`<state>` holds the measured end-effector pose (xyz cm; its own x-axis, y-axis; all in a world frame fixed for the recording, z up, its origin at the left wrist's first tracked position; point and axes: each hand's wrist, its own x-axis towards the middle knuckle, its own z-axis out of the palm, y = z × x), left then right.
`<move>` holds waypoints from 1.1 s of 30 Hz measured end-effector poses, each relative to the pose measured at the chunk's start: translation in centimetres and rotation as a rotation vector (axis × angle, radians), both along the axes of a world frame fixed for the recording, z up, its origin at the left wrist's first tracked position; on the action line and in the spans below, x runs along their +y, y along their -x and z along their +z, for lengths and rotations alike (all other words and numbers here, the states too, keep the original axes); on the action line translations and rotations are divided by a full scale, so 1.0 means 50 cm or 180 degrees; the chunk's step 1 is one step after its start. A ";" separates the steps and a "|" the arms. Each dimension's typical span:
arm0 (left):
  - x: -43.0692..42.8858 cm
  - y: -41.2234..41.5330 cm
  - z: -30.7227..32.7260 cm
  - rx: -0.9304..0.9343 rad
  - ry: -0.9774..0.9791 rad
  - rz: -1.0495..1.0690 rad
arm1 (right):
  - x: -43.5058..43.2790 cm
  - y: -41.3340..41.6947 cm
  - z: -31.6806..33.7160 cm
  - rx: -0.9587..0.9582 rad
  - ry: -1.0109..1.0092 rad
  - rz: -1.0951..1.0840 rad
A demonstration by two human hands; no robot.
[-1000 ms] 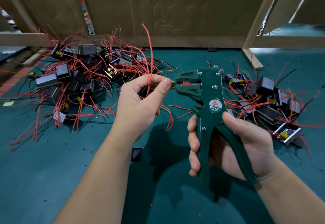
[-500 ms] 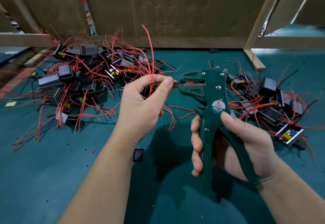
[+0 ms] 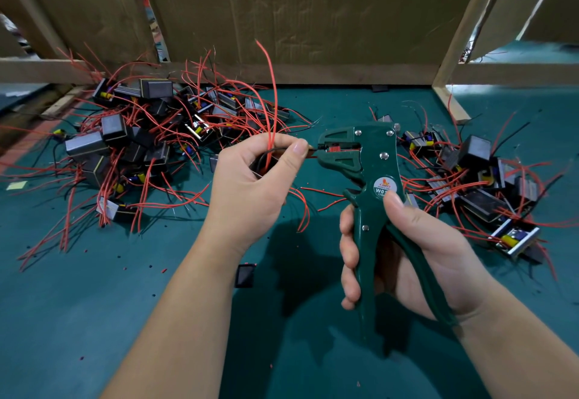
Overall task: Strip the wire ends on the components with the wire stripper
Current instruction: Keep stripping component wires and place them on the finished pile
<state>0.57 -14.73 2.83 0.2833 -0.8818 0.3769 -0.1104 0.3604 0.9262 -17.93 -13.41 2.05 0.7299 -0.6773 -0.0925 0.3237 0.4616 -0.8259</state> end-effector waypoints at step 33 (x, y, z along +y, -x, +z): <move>-0.011 -0.007 -0.016 -0.0380 -0.0116 0.0035 | 0.007 -0.017 -0.002 0.0308 -0.0217 -0.0379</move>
<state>0.91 -15.28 2.04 0.2479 -0.8927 0.3764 -0.2245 0.3250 0.9187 -17.07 -13.07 1.96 0.6304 -0.7482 -0.2070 0.2999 0.4807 -0.8240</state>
